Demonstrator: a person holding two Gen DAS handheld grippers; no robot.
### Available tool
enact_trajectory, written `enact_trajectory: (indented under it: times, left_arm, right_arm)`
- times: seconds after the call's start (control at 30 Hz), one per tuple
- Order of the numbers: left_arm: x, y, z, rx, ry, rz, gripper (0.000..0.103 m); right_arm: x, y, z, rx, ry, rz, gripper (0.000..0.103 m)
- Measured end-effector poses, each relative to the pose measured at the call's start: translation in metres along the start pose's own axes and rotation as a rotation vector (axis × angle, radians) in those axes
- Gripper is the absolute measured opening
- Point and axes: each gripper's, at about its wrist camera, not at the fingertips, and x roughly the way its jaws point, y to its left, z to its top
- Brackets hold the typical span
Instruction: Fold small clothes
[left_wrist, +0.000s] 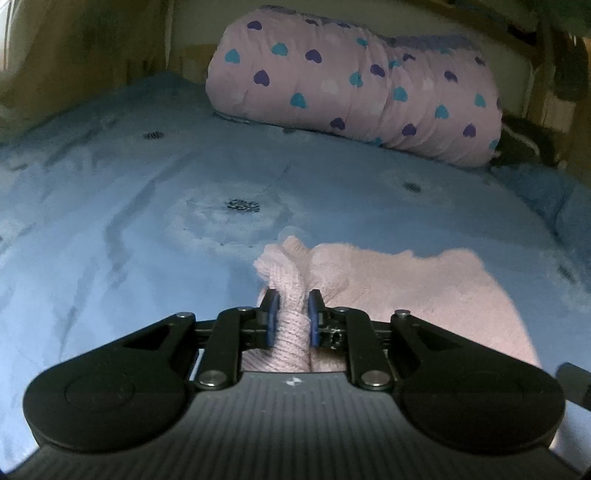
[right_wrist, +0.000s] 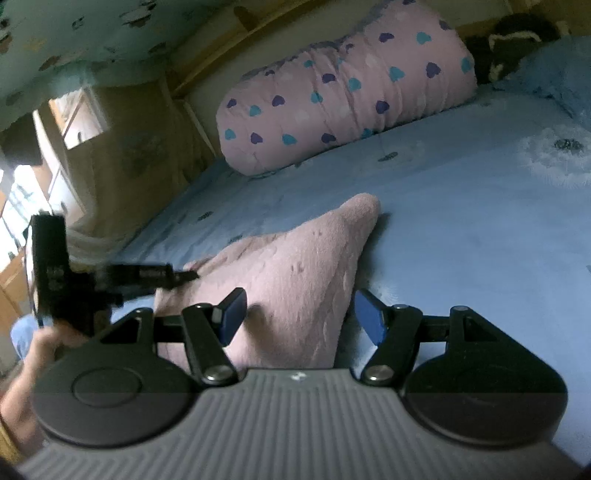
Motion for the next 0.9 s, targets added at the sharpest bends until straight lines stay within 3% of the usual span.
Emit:
enact_trajectory:
  times: [0.13,0.27,0.33,0.47,0.53,0.57,0.6,0.77,0.8,0.9]
  left_arm:
    - [0.008,-0.001,0.006,-0.06,0.001,-0.038,0.027]
    - [0.027,-0.003,0.011,-0.098,0.047,-0.081,0.058]
    - [0.035,-0.006,0.011,-0.091,0.063,-0.096,0.063]
    - [0.046,-0.006,0.012,-0.093,0.066,-0.057,0.063]
    - [0.05,0.0,0.01,-0.138,0.077,-0.06,0.049]
    - [0.052,0.002,0.009,-0.153,0.085,-0.067,0.029]
    - [0.053,0.002,0.007,-0.166,0.087,-0.073,0.026]
    - [0.03,-0.005,0.013,-0.125,-0.02,-0.067,0.022]
    - [0.025,-0.004,0.015,-0.126,-0.037,-0.063,0.022]
    - [0.02,0.0,0.02,-0.116,-0.078,-0.023,0.022]
  right_arm:
    - [0.014,-0.005,0.026,0.024,0.022,-0.001,0.068]
    - [0.04,-0.016,0.048,0.075,0.046,-0.029,0.068]
    - [0.055,-0.023,0.055,0.095,0.067,-0.041,0.068]
    - [0.086,-0.033,0.057,0.09,0.118,-0.062,0.068]
    - [0.098,-0.04,0.054,0.106,0.141,-0.056,0.068]
    - [0.104,-0.043,0.053,0.118,0.15,-0.044,0.068]
    - [0.109,-0.046,0.052,0.134,0.156,-0.03,0.068]
    - [0.138,-0.06,0.046,0.243,0.203,0.08,0.067]
    - [0.14,-0.06,0.045,0.247,0.2,0.095,0.063]
    - [0.131,-0.042,0.05,0.123,0.12,0.139,0.05]
